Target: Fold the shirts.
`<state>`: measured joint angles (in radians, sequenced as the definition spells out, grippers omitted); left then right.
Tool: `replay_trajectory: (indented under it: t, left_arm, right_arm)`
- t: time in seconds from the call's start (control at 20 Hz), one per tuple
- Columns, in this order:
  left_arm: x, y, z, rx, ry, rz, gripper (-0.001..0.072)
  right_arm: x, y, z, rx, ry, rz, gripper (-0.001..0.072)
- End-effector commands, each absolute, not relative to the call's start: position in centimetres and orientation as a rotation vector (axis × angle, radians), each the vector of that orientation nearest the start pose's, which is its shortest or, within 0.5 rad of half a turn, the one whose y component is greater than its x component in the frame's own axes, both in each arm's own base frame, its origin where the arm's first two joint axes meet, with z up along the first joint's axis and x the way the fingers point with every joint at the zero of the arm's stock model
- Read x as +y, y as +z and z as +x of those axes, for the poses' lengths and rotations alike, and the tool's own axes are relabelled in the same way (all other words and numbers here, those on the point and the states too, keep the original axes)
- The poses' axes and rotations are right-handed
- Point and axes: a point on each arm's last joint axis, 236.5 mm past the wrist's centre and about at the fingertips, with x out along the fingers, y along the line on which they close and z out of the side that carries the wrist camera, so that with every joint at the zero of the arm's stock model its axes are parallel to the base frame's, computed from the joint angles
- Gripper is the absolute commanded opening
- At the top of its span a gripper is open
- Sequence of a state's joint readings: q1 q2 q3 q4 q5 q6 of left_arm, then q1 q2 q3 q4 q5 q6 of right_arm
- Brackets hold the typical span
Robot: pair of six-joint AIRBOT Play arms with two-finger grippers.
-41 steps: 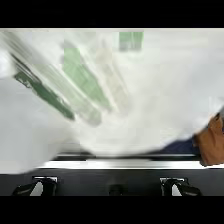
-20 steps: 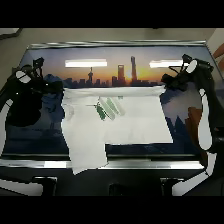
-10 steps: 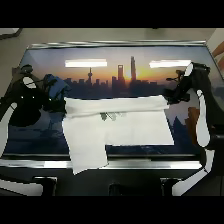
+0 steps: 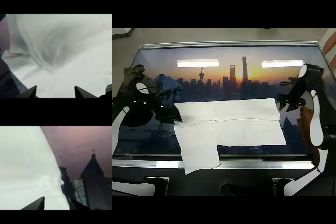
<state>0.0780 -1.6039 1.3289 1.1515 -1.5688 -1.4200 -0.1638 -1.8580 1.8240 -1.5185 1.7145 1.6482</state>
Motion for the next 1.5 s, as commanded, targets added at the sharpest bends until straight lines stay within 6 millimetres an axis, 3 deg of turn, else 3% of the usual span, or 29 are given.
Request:
replay_trajectory:
  t: [0.0, 0.1, 0.25, 0.5, 0.6, 0.75, 0.9, 1.0, 1.2, 1.45]
  left_arm:
    - [-6.5, -3.2, 31.4, 1.736, -0.386, -0.356, 0.0542]
    - [-7.2, -5.1, 27.4, 1.740, -0.373, -0.387, 0.0542]
    - [-8.9, -6.9, 20.9, 1.759, -0.417, -0.430, 0.0542]
    - [-10.7, -8.4, 16.8, 1.773, -0.434, -0.520, 0.0540]
    - [-11.5, -9.3, 16.3, 1.769, -0.421, -0.581, 0.0535]
    - [-11.9, -10.1, 16.0, 1.761, -0.408, -0.587, 0.0488]
    - [-12.7, -10.2, 17.3, 1.709, -0.398, -0.607, 0.0222]
    - [-13.1, -10.1, 17.3, 1.702, -0.423, -0.588, 0.0031]
    - [-13.1, -10.1, 17.3, 1.700, -0.427, -0.585, 0.0031]
    - [-13.1, -10.0, 17.2, 1.700, -0.428, -0.584, 0.0030]
  right_arm:
    - [-8.2, -0.6, 38.6, 1.767, -0.180, 0.324, 0.0428]
    - [-9.5, -0.1, 37.1, 1.767, -0.214, 0.359, 0.0443]
    - [-9.6, -0.1, 35.9, 1.758, -0.228, 0.361, 0.0445]
    - [-9.2, 0.1, 35.3, 1.784, -0.219, 0.370, 0.0445]
    - [-9.3, 0.0, 35.3, 1.783, -0.220, 0.369, 0.0447]
    - [-9.1, -1.1, 34.3, 1.813, -0.215, 0.362, 0.0511]
    - [-8.2, -3.9, 31.3, 1.869, -0.197, 0.362, 0.0512]
    - [-7.5, -5.8, 29.3, 1.890, -0.169, 0.348, 0.0561]
    - [-5.3, -8.8, 27.6, 1.908, -0.078, 0.388, 0.0570]
    - [-4.1, -10.6, 26.1, 1.943, -0.080, 0.444, 0.0548]
